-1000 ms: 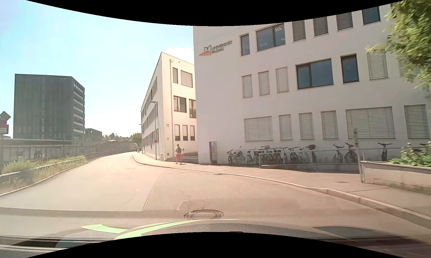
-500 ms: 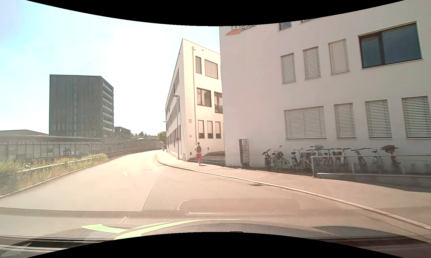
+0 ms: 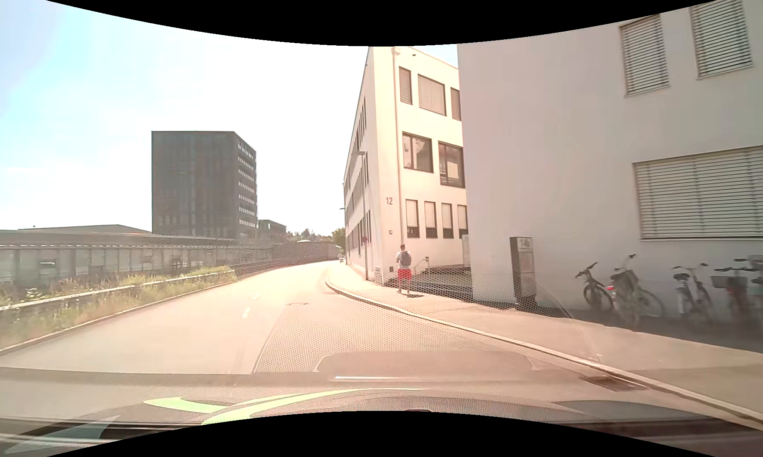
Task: Follow the waypoints while adhering to traffic rules and regulations
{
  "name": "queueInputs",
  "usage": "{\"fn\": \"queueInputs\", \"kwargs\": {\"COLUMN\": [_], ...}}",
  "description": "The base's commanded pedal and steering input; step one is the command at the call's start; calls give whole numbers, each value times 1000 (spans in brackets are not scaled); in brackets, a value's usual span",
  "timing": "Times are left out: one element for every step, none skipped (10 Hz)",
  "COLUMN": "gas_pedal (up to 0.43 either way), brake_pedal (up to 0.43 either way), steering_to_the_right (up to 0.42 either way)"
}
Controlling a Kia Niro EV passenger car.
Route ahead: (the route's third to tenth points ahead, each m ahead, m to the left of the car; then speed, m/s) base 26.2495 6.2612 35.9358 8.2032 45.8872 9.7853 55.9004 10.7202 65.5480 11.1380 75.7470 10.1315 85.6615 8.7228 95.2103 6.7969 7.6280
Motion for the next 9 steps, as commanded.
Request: {"fn": "queueInputs", "kwargs": {"gas_pedal": [177, 189, 189, 189, 189, 189, 189, 189, 177], "brake_pedal": [0, 0, 0, 0, 0, 0, 0, 0, 0], "steering_to_the_right": [-179, -179, -174, -163, -149, -130, -112, -92, -73]}}
